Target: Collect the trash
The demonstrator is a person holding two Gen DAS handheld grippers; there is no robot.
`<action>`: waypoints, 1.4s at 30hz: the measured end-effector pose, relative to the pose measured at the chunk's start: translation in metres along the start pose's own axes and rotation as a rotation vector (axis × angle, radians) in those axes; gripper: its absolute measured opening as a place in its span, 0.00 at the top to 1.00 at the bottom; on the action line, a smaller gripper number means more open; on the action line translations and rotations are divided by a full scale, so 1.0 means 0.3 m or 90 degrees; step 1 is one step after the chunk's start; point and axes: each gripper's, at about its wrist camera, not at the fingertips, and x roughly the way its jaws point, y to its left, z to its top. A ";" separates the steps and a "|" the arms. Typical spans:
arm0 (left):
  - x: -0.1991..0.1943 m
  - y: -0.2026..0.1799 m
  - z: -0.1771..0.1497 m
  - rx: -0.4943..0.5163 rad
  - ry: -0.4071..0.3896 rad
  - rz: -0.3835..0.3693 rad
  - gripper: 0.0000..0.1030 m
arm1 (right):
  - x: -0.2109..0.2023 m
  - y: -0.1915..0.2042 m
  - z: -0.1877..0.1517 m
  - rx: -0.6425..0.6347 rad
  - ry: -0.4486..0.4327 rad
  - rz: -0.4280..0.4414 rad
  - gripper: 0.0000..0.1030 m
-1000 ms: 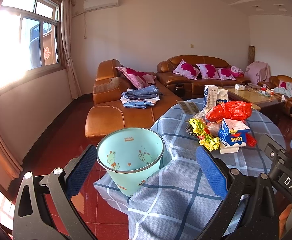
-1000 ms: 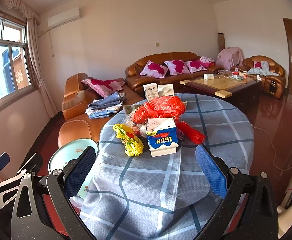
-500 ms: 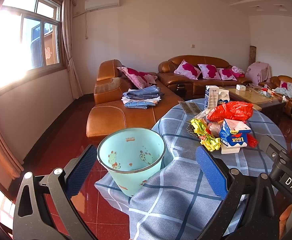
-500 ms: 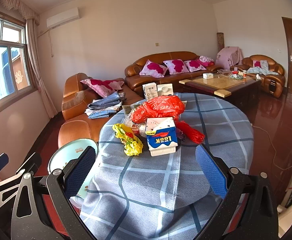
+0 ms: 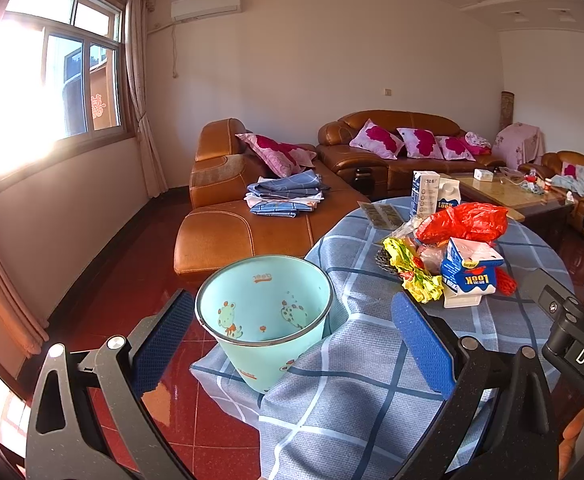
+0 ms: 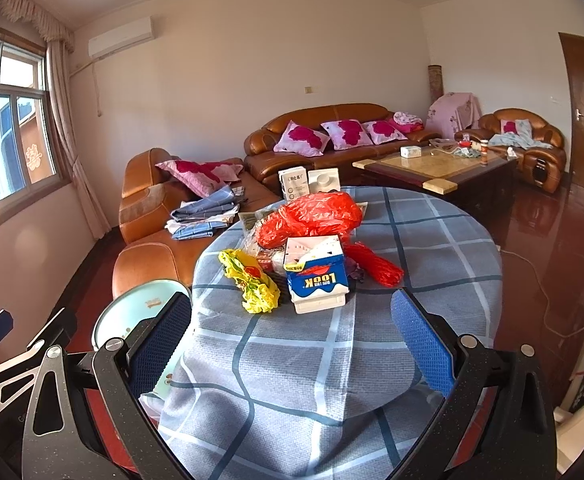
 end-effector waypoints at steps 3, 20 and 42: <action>-0.001 0.001 0.000 0.000 0.001 -0.001 0.06 | 0.000 0.000 0.000 -0.001 0.000 0.000 0.05; 0.006 0.002 -0.004 -0.001 0.006 0.000 0.06 | 0.005 -0.013 -0.003 0.006 -0.001 -0.008 0.05; 0.360 -0.051 -0.163 0.004 0.163 -0.068 0.06 | 0.362 -0.192 -0.061 0.020 0.072 -0.015 0.21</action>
